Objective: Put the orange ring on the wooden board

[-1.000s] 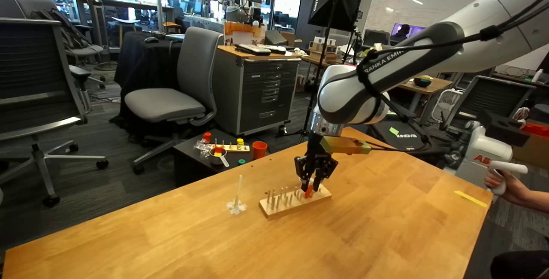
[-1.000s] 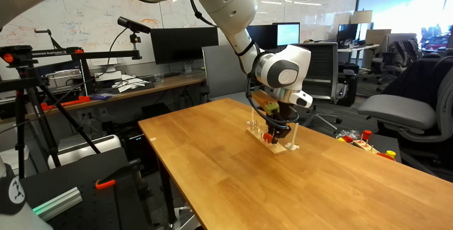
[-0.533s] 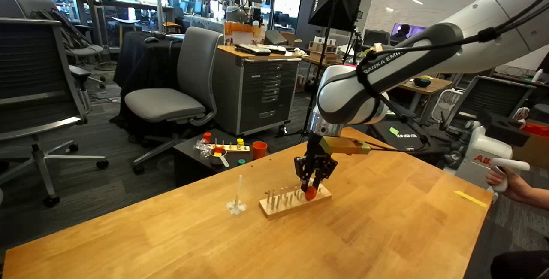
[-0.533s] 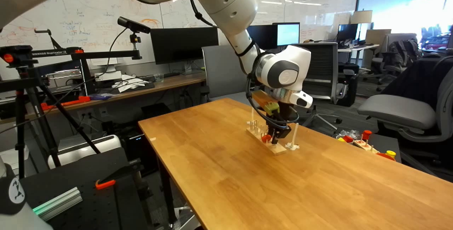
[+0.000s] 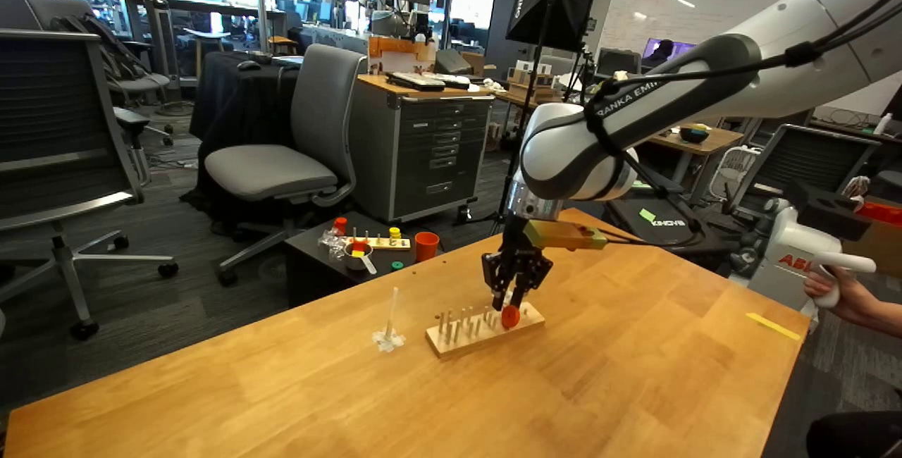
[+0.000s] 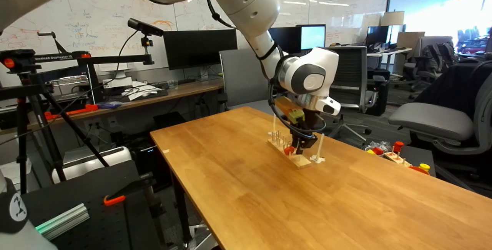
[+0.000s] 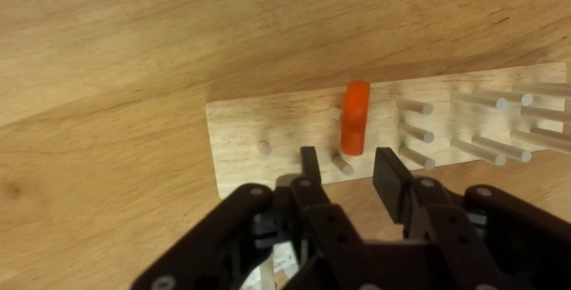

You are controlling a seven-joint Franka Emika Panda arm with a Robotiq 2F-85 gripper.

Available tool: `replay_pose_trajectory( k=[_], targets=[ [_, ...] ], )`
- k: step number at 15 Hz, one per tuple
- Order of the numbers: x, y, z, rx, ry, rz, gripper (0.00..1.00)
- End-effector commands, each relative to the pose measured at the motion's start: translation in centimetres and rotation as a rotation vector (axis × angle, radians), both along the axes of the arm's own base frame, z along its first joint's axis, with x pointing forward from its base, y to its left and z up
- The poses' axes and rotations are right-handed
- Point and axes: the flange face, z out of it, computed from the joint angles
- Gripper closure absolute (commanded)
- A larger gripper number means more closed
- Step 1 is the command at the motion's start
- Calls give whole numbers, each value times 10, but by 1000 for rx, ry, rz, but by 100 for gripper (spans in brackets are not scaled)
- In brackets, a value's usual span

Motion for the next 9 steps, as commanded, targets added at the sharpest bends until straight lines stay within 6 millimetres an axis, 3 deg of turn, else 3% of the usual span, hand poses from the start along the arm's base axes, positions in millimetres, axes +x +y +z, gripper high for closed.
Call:
replay_pose_trajectory(
  k=[1,9],
  targets=[
    [5,0,13,10,5,-8,86],
    [0,9,21,29,15,13,86]
  ],
)
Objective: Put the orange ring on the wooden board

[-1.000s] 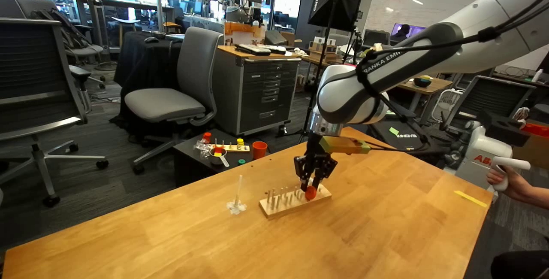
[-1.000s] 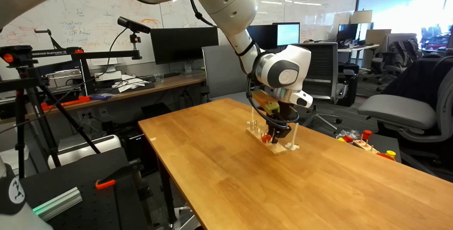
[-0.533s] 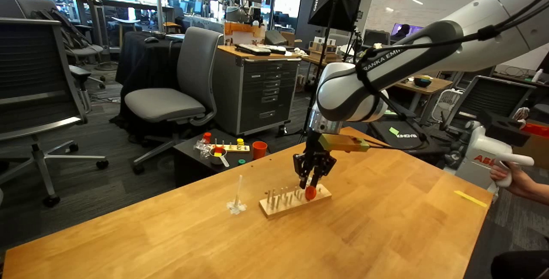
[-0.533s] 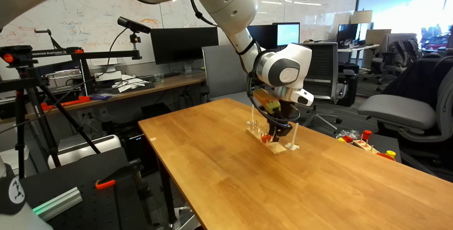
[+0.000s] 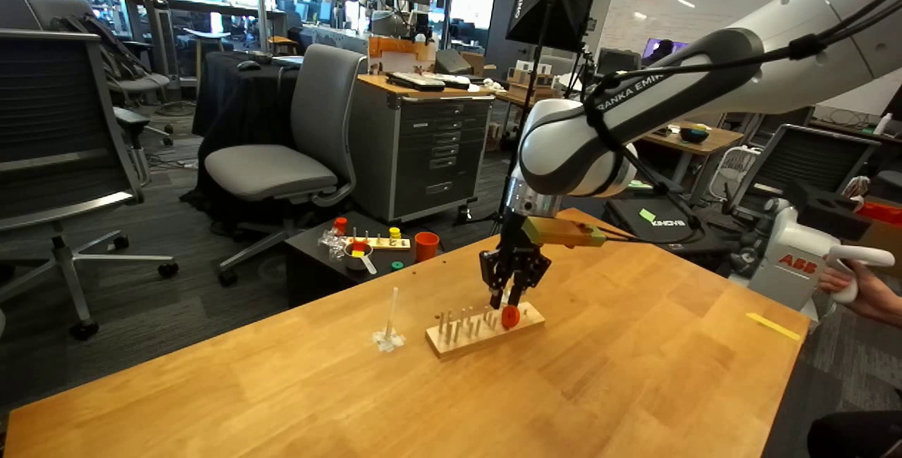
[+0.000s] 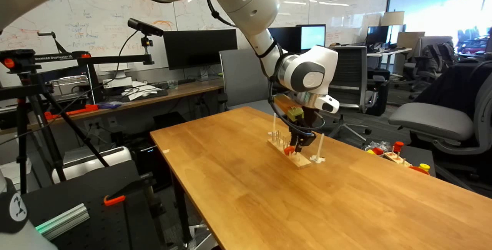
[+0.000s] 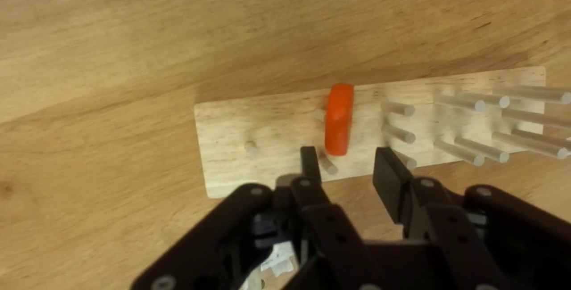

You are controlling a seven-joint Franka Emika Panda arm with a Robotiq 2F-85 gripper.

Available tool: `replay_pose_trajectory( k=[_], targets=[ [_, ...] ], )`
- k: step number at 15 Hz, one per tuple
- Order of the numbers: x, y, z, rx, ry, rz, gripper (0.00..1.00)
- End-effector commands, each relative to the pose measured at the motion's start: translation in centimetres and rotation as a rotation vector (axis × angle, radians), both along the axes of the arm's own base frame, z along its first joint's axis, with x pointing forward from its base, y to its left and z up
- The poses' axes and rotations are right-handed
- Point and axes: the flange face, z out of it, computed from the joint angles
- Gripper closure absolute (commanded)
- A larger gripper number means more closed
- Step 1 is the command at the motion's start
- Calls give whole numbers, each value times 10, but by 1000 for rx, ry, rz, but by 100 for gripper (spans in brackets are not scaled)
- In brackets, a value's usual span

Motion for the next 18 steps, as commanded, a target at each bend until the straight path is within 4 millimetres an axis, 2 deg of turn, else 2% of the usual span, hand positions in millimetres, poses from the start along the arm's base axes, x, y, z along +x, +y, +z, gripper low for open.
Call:
replay_pose_trajectory(
  k=[1,10,18],
  targets=[
    [-1,4,17,19,15,7,86],
    [-3,-2,29,32,26,1,86],
    [-2,16,28,43,29,23,86]
  ],
)
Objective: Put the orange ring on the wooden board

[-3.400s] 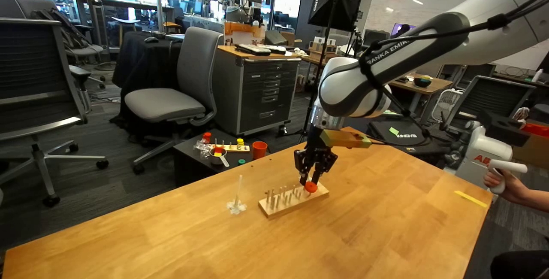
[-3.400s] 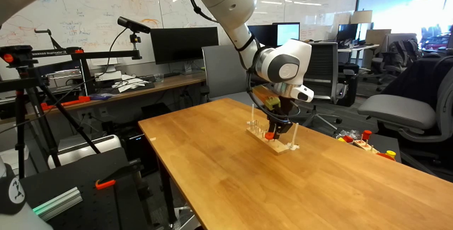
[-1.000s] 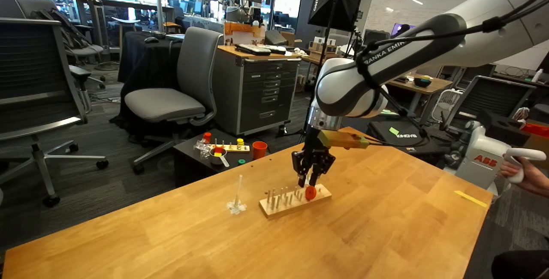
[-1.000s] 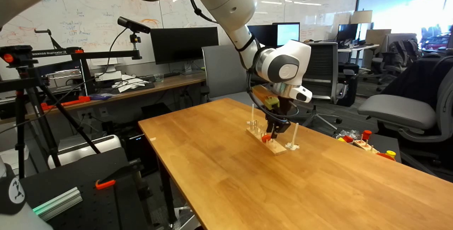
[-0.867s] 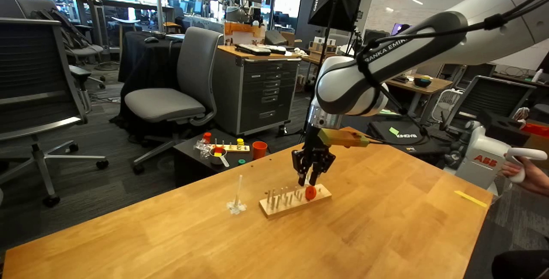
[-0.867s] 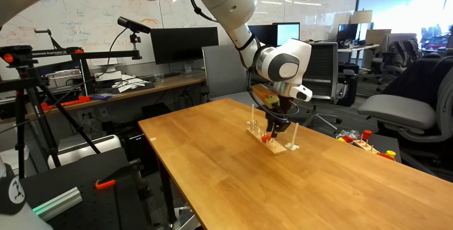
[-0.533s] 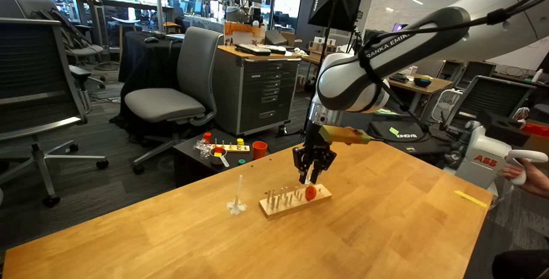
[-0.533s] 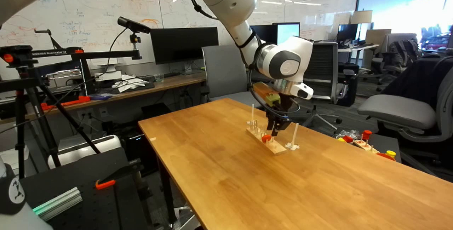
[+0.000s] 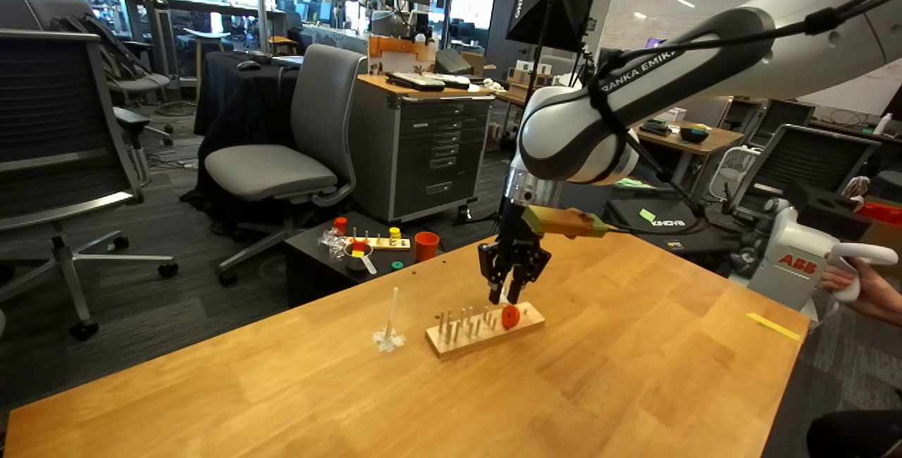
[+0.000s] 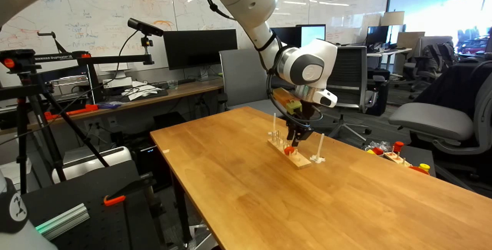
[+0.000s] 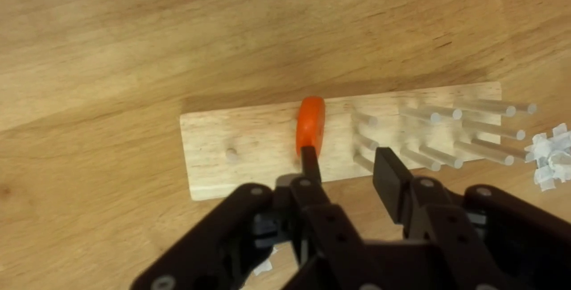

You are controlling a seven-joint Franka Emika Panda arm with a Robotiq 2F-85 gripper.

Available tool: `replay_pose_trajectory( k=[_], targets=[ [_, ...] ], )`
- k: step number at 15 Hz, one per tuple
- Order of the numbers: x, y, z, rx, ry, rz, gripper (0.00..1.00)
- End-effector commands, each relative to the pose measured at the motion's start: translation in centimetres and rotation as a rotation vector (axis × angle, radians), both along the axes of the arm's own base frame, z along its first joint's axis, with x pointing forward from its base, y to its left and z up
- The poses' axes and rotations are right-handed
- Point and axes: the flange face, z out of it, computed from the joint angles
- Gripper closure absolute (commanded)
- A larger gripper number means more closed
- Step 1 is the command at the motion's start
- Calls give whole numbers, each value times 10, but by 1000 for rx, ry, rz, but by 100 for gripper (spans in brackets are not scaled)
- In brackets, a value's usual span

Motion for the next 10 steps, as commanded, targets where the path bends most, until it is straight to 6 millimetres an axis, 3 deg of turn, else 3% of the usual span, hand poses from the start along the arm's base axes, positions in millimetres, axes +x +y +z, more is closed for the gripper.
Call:
replay_pose_trajectory(
  k=[1,10],
  targets=[
    [-1,9,10,24,8,14,86],
    [-4,19,6,34,20,27,86]
  ],
)
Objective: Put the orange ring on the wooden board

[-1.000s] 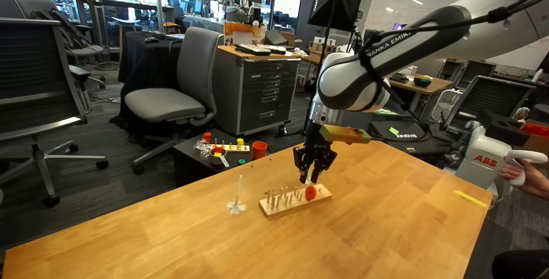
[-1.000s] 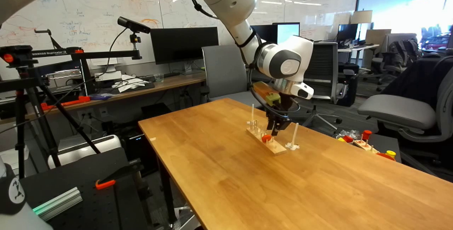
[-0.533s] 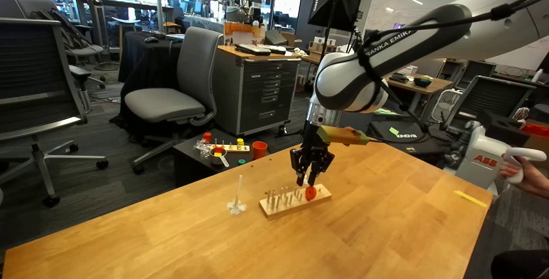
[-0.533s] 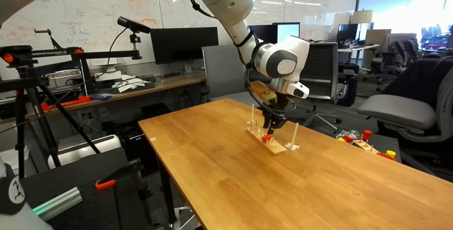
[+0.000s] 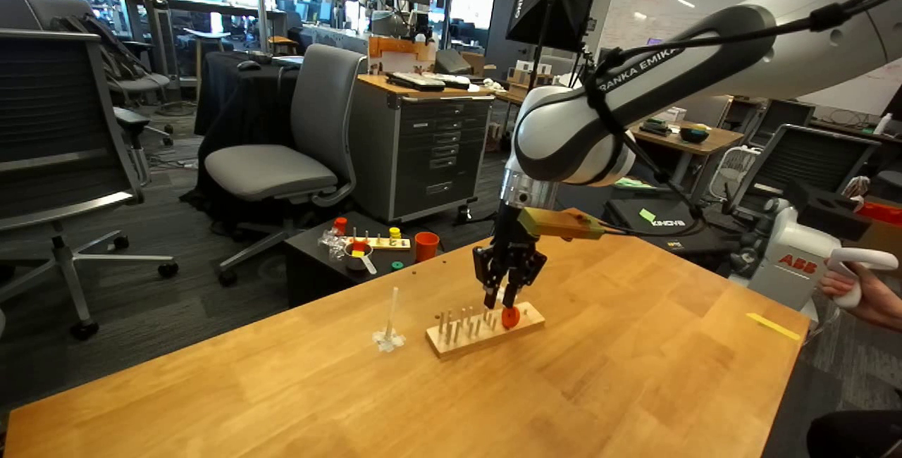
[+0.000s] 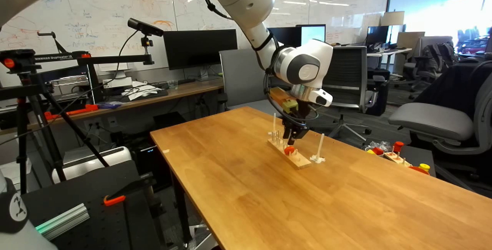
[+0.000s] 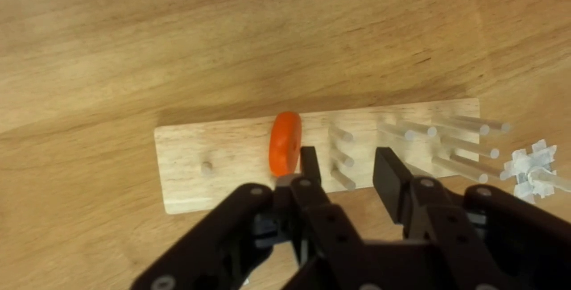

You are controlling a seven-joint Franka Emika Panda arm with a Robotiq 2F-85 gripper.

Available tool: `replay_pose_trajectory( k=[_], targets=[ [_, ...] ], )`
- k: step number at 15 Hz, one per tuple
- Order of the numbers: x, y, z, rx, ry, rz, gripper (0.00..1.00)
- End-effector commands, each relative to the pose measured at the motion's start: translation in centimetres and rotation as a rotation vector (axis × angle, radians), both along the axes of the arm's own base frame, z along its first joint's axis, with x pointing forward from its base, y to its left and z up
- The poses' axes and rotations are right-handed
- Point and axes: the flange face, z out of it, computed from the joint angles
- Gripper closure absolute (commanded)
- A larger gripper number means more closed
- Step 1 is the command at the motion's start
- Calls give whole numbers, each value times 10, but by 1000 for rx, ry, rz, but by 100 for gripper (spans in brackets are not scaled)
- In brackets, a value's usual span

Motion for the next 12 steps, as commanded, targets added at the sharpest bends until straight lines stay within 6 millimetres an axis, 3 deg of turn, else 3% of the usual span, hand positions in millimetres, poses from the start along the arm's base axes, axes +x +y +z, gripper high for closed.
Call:
replay_pose_trajectory(
  k=[1,12],
  targets=[
    [-1,5,6,25,14,8,86],
    [-4,-6,2,40,23,-8,86]
  ],
)
